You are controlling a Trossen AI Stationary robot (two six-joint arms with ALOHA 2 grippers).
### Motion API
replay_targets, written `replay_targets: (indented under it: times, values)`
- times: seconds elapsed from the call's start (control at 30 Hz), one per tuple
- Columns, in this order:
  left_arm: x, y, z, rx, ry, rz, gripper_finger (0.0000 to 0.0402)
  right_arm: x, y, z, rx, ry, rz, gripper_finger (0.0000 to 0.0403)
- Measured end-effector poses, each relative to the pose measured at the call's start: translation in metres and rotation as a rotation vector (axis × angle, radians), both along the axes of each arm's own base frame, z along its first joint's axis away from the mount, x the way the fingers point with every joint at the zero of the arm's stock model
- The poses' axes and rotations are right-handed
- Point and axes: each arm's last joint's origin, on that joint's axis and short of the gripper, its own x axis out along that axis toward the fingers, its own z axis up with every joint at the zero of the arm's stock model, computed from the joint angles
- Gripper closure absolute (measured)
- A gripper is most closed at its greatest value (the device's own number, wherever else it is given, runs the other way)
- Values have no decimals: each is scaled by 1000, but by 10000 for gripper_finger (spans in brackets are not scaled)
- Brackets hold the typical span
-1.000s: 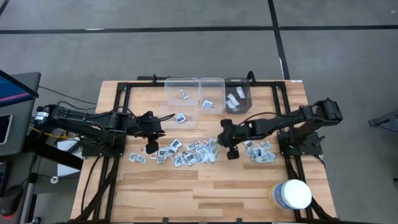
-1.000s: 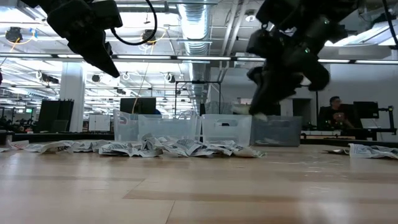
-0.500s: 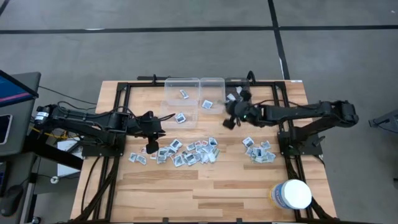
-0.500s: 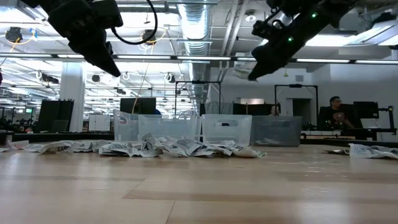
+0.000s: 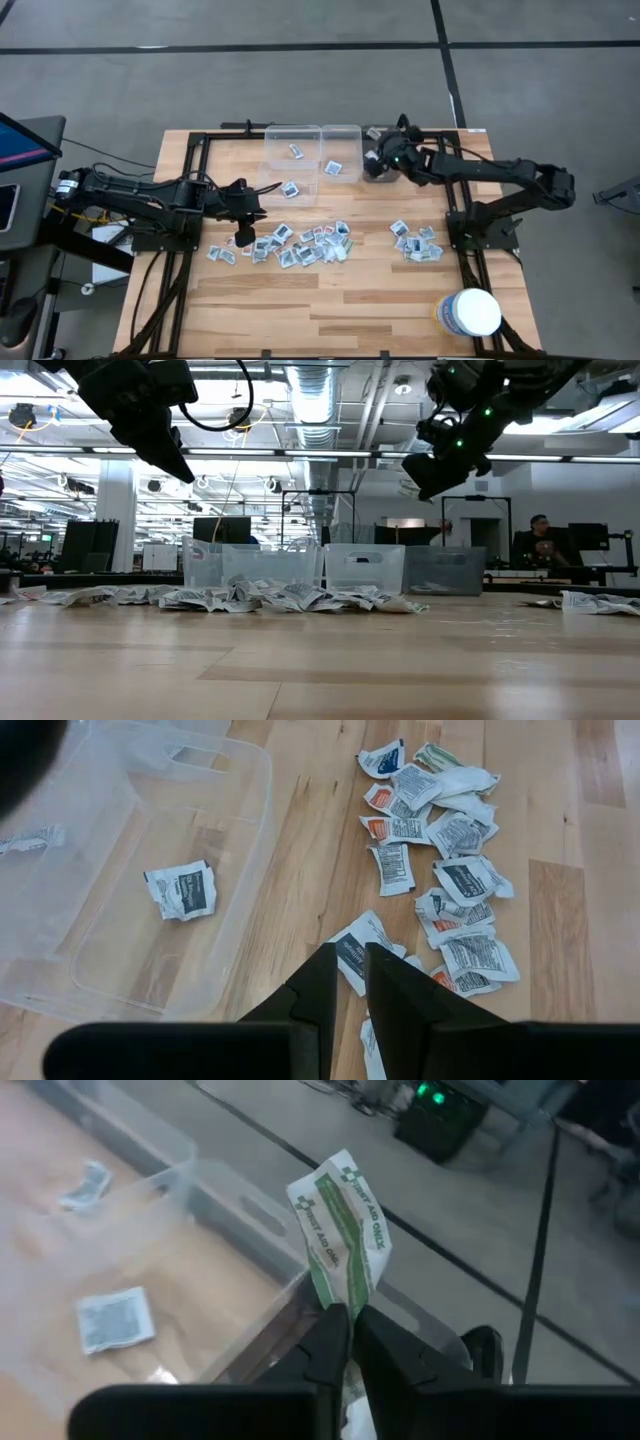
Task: Pick & Place First Aid Supplies
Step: Put the bandage pack into the black transparent bin
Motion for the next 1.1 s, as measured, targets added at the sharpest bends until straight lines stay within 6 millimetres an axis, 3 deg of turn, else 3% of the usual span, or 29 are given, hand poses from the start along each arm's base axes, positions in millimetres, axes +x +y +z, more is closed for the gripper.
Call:
replay_targets:
  times: [0.2,0.83,1.1]
  values:
    - [0,0,0,0,0,0,346,-4,-9,-1,25,-45,-66,344]
    - [0,0,-1,1,8,0,346,-4,-8,-1,27,-41,-61,233]
    - [0,0,-1,1,8,0,346,1,-4,-3,159,-89,120,229]
